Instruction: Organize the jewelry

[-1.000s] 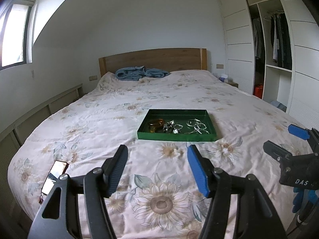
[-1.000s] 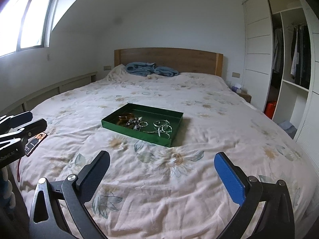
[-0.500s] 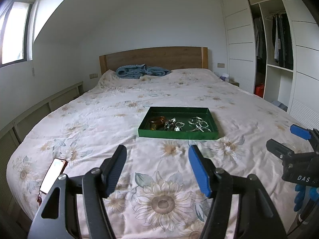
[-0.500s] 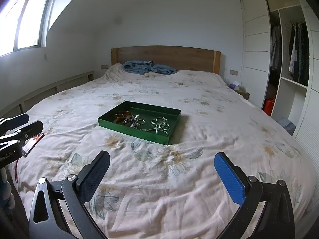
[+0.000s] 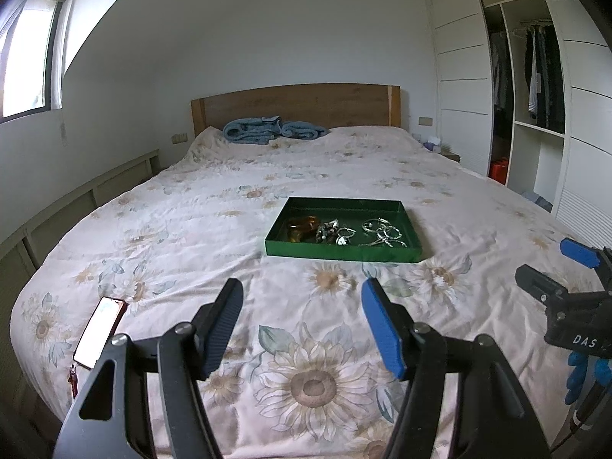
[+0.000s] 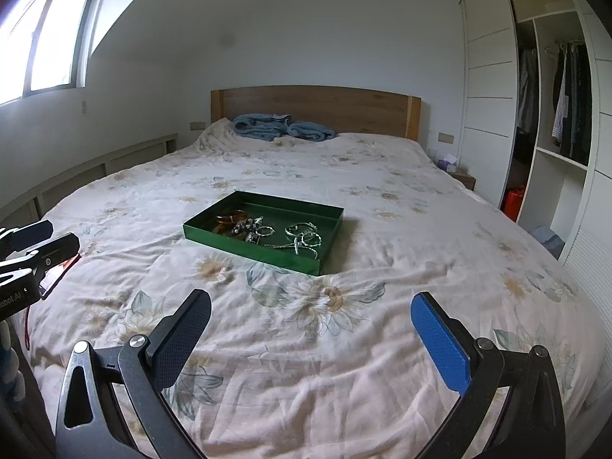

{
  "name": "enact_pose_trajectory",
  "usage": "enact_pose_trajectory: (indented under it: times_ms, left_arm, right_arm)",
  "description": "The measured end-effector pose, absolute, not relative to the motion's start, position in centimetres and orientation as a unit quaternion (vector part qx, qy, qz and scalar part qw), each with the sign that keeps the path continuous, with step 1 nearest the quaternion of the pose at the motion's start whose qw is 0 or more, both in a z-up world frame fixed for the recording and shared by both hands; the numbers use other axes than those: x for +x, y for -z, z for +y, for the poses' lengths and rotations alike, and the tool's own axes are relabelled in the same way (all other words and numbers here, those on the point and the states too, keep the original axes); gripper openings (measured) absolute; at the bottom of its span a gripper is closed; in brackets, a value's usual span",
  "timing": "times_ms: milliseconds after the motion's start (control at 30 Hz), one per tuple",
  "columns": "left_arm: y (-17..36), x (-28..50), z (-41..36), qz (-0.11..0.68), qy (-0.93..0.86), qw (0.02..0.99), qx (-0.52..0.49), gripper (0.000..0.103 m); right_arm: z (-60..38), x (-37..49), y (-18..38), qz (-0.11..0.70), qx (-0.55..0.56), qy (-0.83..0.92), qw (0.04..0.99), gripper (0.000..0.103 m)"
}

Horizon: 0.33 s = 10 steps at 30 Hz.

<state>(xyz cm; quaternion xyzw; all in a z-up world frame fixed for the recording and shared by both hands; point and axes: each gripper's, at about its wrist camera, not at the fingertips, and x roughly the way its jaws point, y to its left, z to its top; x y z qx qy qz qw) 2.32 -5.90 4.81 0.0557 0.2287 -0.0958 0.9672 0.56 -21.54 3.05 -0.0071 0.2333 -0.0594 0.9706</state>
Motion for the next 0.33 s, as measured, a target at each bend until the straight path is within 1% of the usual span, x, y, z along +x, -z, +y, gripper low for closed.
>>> enact_pose_trajectory:
  times_ms: [333]
  left_arm:
    - [-4.03,2.92,-5.35,0.242,0.087,0.965,0.055,0.063]
  right_arm:
    - [-21.35,0.46,-3.05,0.231,-0.016,0.067,0.970,0.103]
